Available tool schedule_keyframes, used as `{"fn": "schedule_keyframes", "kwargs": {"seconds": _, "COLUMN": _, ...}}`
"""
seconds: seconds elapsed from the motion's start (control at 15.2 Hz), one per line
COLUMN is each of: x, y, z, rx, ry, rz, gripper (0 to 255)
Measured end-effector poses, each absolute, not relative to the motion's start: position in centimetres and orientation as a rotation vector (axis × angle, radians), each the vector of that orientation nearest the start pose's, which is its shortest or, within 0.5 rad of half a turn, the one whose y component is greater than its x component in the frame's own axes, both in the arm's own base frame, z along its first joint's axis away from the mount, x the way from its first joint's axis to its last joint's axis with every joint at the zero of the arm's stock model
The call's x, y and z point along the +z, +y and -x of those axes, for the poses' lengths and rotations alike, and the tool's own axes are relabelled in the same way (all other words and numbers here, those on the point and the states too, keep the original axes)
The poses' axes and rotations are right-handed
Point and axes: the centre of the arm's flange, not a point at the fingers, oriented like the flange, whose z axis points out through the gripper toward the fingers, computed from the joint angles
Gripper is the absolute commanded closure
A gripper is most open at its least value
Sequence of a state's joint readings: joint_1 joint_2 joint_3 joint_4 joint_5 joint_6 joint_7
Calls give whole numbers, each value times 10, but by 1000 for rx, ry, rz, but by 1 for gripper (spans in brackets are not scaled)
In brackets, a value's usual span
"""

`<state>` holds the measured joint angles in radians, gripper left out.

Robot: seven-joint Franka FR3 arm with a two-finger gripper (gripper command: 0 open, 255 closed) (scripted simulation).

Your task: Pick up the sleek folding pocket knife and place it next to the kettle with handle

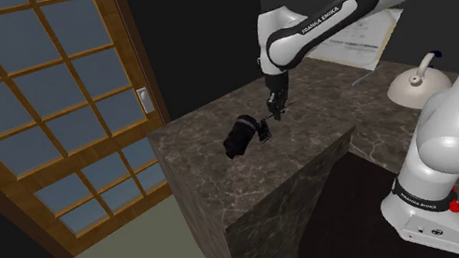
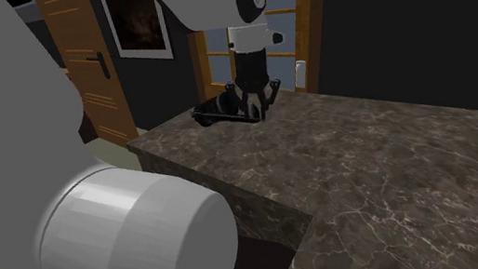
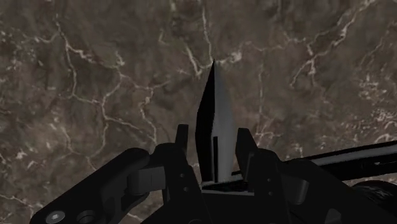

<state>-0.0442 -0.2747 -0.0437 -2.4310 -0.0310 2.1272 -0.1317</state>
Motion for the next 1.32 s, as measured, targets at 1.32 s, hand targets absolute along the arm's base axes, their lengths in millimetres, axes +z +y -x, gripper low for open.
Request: {"fn": "schedule_keyframes", "kwargs": {"seconds": 1.32, "x": 513, "y": -40, "z": -441, "rx": 48, "ry": -98, "rz": 3151, "gripper": 255}}
